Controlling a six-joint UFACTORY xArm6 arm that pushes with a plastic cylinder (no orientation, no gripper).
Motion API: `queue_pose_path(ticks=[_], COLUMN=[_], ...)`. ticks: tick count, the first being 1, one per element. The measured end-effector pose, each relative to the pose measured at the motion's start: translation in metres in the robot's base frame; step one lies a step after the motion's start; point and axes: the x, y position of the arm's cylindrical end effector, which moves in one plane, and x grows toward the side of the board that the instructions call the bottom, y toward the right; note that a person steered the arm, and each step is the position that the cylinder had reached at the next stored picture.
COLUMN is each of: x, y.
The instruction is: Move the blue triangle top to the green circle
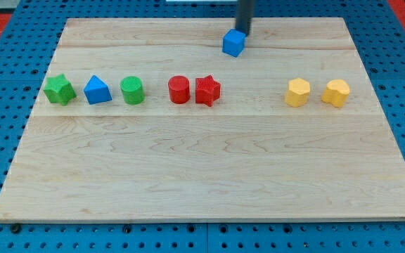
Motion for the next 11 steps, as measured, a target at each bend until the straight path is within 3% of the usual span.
queue_pose_path(ticks=[2,3,4,6,9,10,11], x=[0.006,0.052,0.098,0.118,0.206,0.214,0.176], y=[-0.214,-0.256,-0.257,-0.257,-0.254,-0.247,-0.226])
